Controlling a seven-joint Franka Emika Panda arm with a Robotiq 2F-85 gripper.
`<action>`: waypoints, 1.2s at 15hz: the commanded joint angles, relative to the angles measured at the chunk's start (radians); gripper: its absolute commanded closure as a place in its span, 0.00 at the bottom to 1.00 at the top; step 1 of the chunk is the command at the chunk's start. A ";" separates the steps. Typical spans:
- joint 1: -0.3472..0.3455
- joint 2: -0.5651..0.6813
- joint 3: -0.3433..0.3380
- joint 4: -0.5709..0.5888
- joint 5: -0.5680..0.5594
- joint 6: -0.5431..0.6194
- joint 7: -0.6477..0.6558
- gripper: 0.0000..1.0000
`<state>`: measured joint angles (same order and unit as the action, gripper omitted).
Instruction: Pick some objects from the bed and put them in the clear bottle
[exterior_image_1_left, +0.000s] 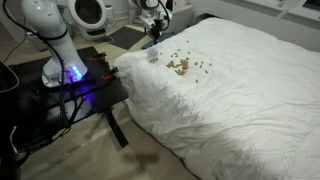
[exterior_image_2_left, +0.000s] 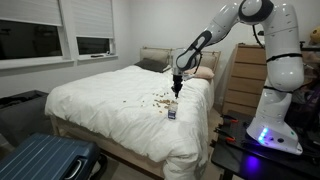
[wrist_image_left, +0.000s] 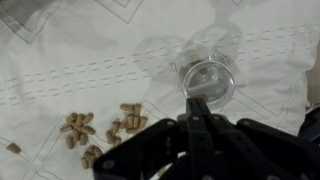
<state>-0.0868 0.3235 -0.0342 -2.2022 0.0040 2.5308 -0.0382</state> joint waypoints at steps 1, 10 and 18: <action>0.017 -0.001 -0.002 -0.040 -0.020 0.086 -0.016 1.00; 0.040 0.035 0.004 -0.062 -0.026 0.120 -0.018 1.00; 0.041 0.057 0.003 -0.062 -0.036 0.146 -0.021 0.40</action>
<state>-0.0424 0.3862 -0.0321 -2.2490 -0.0217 2.6512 -0.0382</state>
